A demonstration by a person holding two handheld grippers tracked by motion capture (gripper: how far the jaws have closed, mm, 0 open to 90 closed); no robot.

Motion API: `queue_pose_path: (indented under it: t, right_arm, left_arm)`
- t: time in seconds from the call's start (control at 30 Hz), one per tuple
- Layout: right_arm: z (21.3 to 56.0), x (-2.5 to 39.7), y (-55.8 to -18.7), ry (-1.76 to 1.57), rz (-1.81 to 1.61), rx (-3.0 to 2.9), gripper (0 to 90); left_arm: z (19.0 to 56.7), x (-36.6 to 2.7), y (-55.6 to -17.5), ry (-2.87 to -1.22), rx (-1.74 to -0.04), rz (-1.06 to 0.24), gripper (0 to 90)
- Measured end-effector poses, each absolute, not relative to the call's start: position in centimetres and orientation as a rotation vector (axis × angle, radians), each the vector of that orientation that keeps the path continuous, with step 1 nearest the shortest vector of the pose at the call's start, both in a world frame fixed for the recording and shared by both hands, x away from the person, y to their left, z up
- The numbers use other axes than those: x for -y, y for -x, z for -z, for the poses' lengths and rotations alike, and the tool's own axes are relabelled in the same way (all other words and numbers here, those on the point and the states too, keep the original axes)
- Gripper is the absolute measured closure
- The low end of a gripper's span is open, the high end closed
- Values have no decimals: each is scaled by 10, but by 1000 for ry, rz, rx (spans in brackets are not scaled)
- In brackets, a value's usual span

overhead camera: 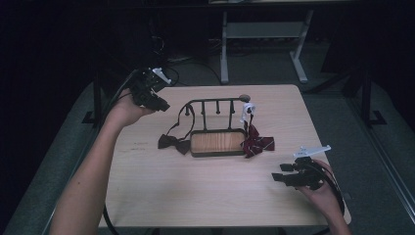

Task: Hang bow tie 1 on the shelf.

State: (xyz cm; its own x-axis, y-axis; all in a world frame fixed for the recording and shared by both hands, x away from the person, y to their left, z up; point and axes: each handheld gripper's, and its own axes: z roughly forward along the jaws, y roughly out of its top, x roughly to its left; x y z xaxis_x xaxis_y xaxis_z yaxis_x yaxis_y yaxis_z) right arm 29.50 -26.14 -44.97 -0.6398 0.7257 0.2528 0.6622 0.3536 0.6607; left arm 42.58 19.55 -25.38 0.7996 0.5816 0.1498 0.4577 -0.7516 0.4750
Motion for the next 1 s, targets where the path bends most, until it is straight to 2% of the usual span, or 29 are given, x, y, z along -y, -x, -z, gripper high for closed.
queue_pose_path:
  t: [1.0]
  right_arm:
    - [451,266,-295,-1317,-1160,-2505,420]
  left_arm:
    - [282,-209,-408,-2547,-777,-327,719]
